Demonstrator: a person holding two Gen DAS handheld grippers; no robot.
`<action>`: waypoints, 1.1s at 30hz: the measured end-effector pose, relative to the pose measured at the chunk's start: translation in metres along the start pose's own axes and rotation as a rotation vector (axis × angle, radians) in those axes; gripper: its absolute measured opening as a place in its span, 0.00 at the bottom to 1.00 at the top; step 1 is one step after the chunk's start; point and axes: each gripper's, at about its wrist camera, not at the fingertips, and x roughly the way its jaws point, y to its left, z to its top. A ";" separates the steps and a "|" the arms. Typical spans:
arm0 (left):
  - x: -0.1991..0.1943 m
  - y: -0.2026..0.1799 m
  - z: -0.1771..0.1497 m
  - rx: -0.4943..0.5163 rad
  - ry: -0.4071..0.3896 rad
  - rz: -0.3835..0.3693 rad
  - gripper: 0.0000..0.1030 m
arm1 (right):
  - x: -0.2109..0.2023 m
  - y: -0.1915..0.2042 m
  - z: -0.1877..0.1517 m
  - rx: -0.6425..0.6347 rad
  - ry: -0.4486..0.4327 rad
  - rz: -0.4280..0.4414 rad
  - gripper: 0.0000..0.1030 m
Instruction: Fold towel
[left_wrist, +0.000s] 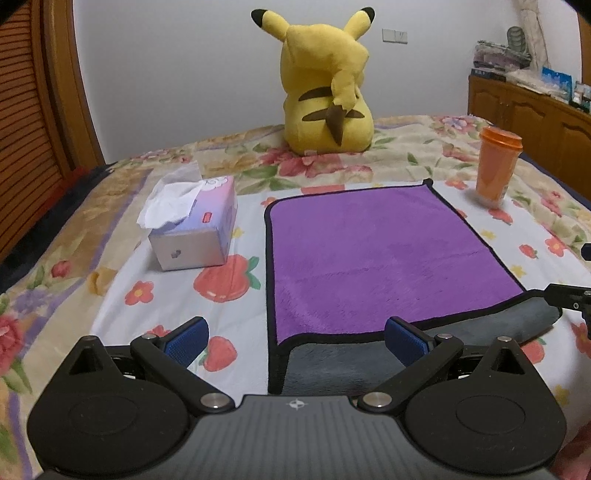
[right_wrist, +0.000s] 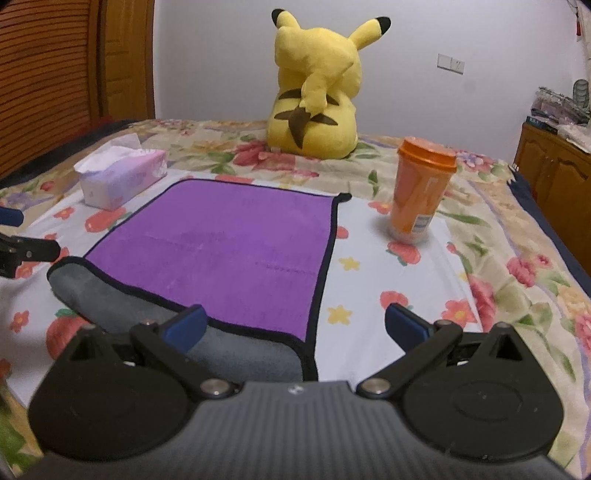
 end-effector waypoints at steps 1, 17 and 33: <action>0.003 0.001 0.000 0.002 0.007 0.002 1.00 | 0.001 0.000 0.000 -0.001 0.004 0.003 1.00; 0.040 0.011 -0.008 0.016 0.117 -0.032 0.88 | 0.026 -0.004 -0.003 0.007 0.077 0.013 0.99; 0.056 0.020 -0.013 -0.041 0.192 -0.073 0.63 | 0.047 -0.008 -0.007 0.057 0.172 0.054 0.80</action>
